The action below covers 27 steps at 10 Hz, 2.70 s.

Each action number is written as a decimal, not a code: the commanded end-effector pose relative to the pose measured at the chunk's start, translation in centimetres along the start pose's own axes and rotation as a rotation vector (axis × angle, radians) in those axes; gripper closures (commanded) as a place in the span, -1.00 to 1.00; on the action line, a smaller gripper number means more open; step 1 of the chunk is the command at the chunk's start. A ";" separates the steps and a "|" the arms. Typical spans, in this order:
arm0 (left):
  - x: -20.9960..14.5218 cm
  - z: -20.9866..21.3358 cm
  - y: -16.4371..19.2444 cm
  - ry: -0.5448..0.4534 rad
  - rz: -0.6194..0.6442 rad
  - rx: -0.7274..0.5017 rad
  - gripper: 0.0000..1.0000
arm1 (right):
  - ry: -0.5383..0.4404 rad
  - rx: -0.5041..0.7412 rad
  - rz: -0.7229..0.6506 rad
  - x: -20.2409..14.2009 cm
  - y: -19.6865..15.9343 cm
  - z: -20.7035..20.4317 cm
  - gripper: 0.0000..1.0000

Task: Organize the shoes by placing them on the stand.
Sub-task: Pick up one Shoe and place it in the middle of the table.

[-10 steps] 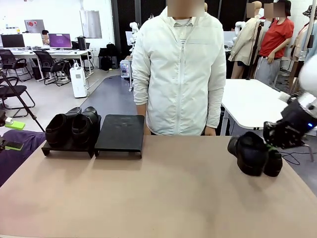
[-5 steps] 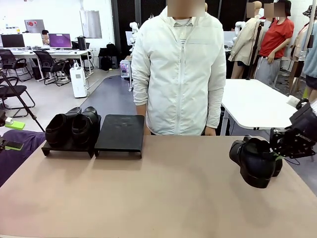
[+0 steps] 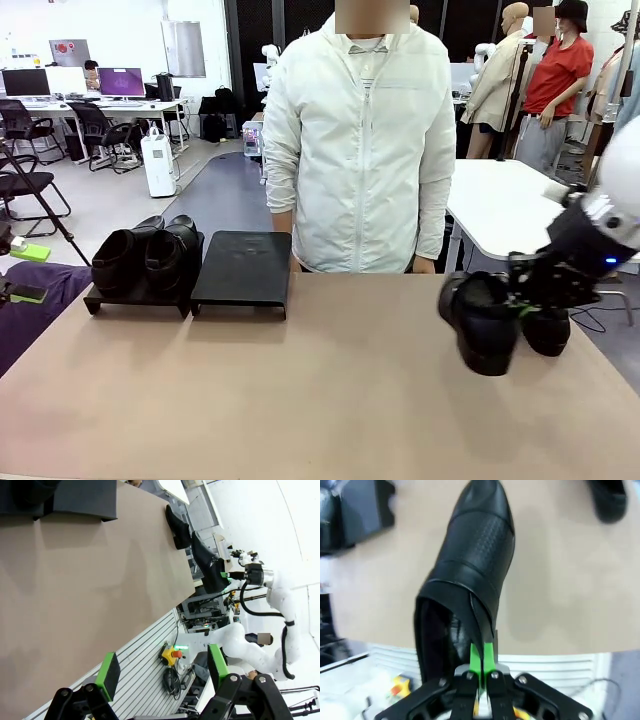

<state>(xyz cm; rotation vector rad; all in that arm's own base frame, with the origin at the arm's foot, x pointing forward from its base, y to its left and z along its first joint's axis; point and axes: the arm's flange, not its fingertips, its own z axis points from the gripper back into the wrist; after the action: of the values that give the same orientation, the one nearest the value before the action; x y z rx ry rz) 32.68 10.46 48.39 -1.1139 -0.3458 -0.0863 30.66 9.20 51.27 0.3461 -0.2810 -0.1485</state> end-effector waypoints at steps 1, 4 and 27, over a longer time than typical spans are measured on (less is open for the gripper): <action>-0.2 0.3 0.0 0.008 -0.017 -0.002 -0.82 | -0.021 0.032 -0.013 -4.0 4.8 -4.3 1.00; -0.2 0.3 0.0 0.008 -0.017 -0.002 -0.82 | 0.068 0.040 0.020 -5.5 12.4 -11.1 1.00; -0.2 0.3 0.0 0.008 -0.017 -0.002 -0.82 | 0.196 0.215 0.007 0.6 -12.5 3.3 -1.00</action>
<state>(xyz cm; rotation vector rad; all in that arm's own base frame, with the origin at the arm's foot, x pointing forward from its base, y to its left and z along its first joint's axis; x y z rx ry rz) 32.69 10.53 48.41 -1.1139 -0.3465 -0.0856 29.34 -5.45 49.02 0.6008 -0.1050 -0.1230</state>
